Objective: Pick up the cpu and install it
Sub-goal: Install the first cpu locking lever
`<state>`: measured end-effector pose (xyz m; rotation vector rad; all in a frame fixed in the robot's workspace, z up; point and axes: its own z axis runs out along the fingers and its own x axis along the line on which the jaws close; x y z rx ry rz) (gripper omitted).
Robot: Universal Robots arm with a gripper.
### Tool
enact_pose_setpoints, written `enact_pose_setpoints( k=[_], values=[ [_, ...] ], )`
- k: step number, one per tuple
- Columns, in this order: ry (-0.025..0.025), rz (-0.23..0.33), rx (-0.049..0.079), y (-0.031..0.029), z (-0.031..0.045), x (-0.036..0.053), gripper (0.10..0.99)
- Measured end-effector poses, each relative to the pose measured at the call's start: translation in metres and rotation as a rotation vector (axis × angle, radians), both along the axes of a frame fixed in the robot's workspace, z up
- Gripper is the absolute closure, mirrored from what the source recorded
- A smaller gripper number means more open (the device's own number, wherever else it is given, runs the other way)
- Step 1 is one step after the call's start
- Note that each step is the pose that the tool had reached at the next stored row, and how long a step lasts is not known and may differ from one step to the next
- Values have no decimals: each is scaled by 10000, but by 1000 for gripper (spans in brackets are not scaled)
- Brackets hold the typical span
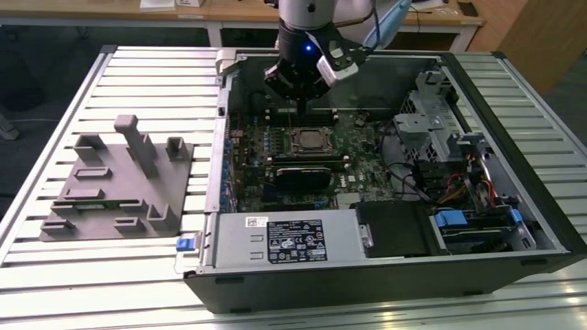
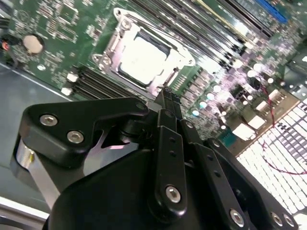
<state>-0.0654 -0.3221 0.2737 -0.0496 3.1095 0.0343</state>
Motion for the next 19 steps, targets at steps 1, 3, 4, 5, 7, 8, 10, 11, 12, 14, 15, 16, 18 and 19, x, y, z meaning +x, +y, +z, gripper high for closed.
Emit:
enact_pose_setpoints(
  k=[1, 3, 4, 5, 7, 8, 10, 11, 12, 14, 15, 16, 18, 19],
  values=[
    [0, 0, 1, 0, -3, -26, 980],
    [0, -1, 1, 0, -8, -68, 980],
    [0, -1, 0, 0, -9, -88, 980],
    [0, -1, 0, 0, -11, -106, 980],
    [0, -16, 1, 0, -15, -134, 980],
    [0, -48, 0, 0, -16, -152, 980],
    [0, -125, 1, 0, -20, -188, 980],
    [-1, -150, 1, 1, -22, -205, 980],
    [-1, -159, 2, 2, -25, -217, 980],
    [1, -165, -1, 9, -32, -236, 980],
    [1, -166, -1, 16, -37, -242, 980],
    [1, -167, 0, 23, -42, -248, 980],
    [0, -171, 1, 43, -52, -263, 980],
    [-1, -177, 1, 58, -58, -271, 980]
  ],
)
